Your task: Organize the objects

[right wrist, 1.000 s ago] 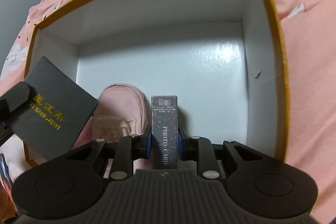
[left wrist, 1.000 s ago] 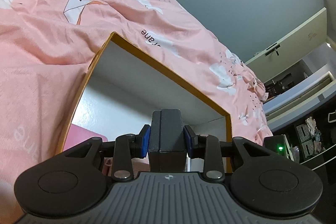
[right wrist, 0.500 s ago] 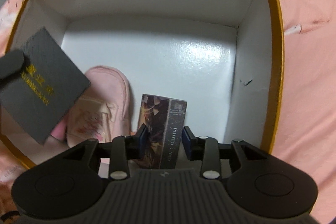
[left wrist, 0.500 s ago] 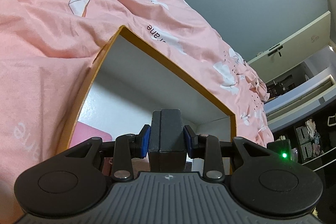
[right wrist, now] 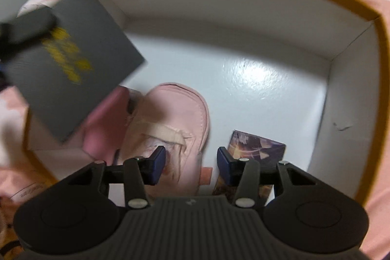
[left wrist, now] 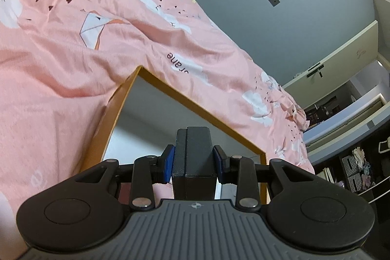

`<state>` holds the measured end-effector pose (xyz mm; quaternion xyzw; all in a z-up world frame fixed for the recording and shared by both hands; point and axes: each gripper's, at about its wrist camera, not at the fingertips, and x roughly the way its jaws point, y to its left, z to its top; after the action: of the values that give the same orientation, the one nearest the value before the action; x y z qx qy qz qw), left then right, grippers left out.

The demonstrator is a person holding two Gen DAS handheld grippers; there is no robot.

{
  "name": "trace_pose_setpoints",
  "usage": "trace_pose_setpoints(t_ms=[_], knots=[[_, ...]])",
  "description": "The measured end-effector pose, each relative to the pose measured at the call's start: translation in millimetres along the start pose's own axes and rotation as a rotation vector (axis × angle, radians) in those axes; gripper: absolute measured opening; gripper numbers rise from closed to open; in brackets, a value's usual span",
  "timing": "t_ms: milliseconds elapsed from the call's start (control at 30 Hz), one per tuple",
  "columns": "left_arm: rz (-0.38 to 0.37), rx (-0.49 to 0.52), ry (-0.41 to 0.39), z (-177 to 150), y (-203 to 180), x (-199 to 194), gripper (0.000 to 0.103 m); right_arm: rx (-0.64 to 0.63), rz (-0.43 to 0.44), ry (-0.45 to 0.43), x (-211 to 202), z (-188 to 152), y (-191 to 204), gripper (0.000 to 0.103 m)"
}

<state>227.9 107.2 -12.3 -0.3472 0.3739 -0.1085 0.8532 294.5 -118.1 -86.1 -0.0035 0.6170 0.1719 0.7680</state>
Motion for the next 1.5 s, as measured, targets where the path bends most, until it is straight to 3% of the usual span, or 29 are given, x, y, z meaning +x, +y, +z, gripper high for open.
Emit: trace_pose_setpoints(t_ms=[167,267,467,567,733,967,1100,1233,1367,1500], knots=[[-0.002,-0.007,-0.009,3,3,-1,0.038,0.084,0.105,0.018,13,1,-12,0.022],[-0.013,-0.017,-0.017,6,5,-2,0.038,0.102,0.137,-0.006,-2,-6,-13,0.017],[-0.038,-0.030,-0.049,10,4,-15,0.038,0.124,0.231,-0.090,-42,-3,-11,0.016],[-0.043,-0.031,-0.061,11,3,-18,0.038,0.084,0.268,-0.089,-45,1,15,0.016],[-0.024,-0.032,-0.062,11,7,-20,0.038,0.063,0.323,-0.063,-15,14,36,0.016],[-0.010,-0.043,-0.050,13,16,-14,0.038,0.071,0.328,-0.064,12,22,50,0.017],[-0.011,-0.049,-0.041,11,17,-9,0.038,0.070,0.330,-0.075,9,24,50,0.029],[-0.011,-0.049,-0.025,8,15,-3,0.038,0.007,0.247,-0.138,-23,20,49,0.036],[-0.019,-0.052,0.012,-3,8,11,0.038,-0.036,0.115,-0.168,-55,9,36,0.036],[0.017,-0.068,0.079,-22,3,40,0.038,-0.066,-0.073,-0.197,-73,-7,-3,0.036]])
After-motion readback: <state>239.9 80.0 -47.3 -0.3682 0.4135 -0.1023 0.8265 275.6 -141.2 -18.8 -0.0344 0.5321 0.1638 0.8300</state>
